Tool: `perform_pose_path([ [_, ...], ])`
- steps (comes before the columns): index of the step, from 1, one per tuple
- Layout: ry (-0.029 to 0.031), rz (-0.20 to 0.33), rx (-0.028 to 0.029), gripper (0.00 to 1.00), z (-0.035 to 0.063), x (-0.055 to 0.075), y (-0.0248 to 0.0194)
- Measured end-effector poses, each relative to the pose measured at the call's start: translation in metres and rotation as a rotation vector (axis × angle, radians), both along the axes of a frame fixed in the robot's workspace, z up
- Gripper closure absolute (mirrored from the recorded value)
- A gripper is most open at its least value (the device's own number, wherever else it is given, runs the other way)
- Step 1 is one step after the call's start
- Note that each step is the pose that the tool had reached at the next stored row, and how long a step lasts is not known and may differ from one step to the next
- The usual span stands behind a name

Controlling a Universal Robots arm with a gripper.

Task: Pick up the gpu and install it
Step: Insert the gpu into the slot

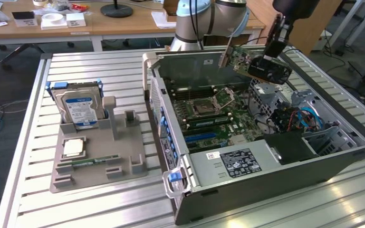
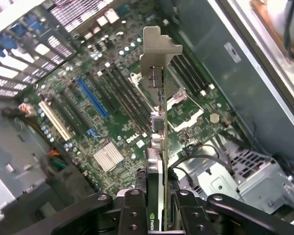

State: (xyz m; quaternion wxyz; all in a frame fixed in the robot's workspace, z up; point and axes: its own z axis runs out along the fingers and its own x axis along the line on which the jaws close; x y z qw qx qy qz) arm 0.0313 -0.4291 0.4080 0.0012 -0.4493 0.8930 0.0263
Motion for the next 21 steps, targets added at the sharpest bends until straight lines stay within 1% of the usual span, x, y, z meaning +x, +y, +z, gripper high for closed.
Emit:
perform_pose_path([
  [12,0.0000,0.219,0.0000,0.73,-0.0007,0.0000,0.0000],
  [14,0.0000,0.246,-0.0002,0.73,-0.0007,0.0000,0.0000],
  [15,0.0000,0.254,-0.0005,0.73,-0.0007,0.0000,0.0000],
  [21,0.0001,0.255,-0.0005,0.73,-0.0007,0.0000,0.0000],
])
